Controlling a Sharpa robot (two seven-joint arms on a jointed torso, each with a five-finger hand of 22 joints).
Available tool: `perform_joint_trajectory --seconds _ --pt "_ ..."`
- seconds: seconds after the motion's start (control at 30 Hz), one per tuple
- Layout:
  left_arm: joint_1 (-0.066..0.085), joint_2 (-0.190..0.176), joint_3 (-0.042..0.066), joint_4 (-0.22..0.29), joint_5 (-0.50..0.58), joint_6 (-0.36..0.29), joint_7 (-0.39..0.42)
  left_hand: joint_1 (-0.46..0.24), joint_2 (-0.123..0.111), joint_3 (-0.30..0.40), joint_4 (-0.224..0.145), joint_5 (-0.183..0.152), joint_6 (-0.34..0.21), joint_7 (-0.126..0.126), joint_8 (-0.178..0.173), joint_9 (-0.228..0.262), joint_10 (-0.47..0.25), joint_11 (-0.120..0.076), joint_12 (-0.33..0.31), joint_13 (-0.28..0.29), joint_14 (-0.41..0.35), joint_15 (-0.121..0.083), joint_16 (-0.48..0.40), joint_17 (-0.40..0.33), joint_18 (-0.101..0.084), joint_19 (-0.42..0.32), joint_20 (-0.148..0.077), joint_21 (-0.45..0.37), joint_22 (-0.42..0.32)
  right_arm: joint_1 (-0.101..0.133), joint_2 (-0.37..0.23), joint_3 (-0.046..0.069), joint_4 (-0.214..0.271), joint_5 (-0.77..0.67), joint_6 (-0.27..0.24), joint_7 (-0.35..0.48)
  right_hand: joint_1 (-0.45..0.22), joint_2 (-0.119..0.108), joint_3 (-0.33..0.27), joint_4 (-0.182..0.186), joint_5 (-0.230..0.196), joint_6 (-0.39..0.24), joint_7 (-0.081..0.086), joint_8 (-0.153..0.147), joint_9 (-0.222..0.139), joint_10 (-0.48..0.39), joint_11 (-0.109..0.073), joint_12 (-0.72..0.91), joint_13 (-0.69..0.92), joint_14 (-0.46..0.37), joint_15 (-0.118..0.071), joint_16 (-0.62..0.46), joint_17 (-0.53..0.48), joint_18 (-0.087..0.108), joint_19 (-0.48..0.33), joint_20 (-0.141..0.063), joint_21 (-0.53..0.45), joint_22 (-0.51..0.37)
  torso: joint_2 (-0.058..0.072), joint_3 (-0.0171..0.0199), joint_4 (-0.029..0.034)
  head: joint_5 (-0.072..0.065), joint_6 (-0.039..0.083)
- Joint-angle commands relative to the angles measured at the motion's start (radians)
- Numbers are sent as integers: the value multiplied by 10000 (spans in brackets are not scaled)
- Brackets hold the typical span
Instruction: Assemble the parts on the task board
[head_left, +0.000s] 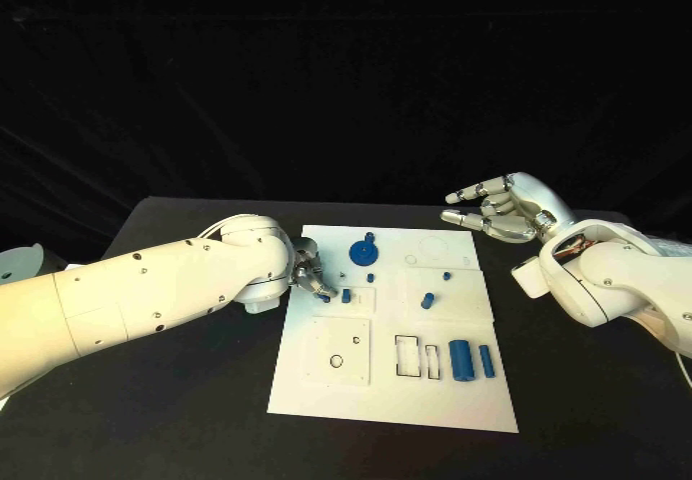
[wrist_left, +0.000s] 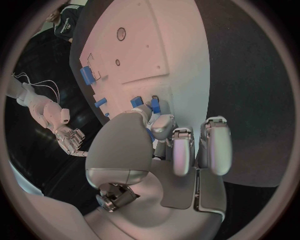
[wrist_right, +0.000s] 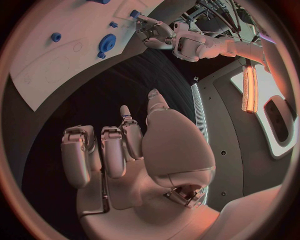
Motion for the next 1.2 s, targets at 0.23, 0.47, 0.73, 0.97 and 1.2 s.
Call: perform_joint_trajectory --seconds 0.23,0.47,0.73,0.97,1.2 --pt "-30 -49 -17 109 -368 -306 -54 -55 22 1239 -1131 17 -33 -17 89 27 -43 28 -66 -26 1037 2 31 2634 -55 490 -34 -18 1623 -9 -12 0 9 -51 132 48 -19 89 -73 -9 -14 -41 -46 -1 15 -50 36 -43 1186 860 24 -61 1768 109 675 42 -57 1945 -5 3 13 -10 -18" --pt "-62 -30 -26 139 -403 -81 -72 -224 -176 1235 -1162 12 -4 -28 142 57 -8 27 -11 13 1037 8 31 2634 -59 498 -28 -8 1638 -9 -13 0 14 -51 135 48 -19 89 -73 -9 -14 -41 -46 -1 15 -50 36 -43 1186 860 24 -61 1768 109 675 42 -57 1945 -2 3 1 10 -13" --pt "-95 2 -35 151 -375 41 -79 -364 -284 1187 -1155 11 44 -44 185 75 -6 19 -15 -16 1037 6 31 2634 -59 499 -24 -9 1643 -9 -14 0 18 -51 140 47 -19 89 -73 -9 -14 -41 -46 -1 15 -50 36 -43 1186 860 24 -61 1768 109 675 42 -57 1945 0 3 -8 23 -12" --pt "-121 11 -46 154 -470 231 -89 -405 -315 1165 -1158 10 72 -53 207 84 4 13 0 -4 1037 2 31 2634 -65 508 -23 9 1659 -9 -28 0 26 -51 144 44 -19 89 -73 -9 -14 -41 -46 -1 15 -50 36 -43 1186 860 24 -61 1768 109 675 42 -57 1945 3 9 2 9 -30" --pt "-130 8 -51 160 -564 384 -101 -437 -357 1134 -1175 10 100 -65 231 94 15 5 15 7 1037 -3 31 2634 -66 511 -22 13 1664 -9 -34 0 28 -52 141 47 -19 89 -73 -9 -14 -41 -46 -1 15 -50 36 -43 1186 860 24 -61 1768 109 675 42 -57 1945 5 1 -4 1 -34"
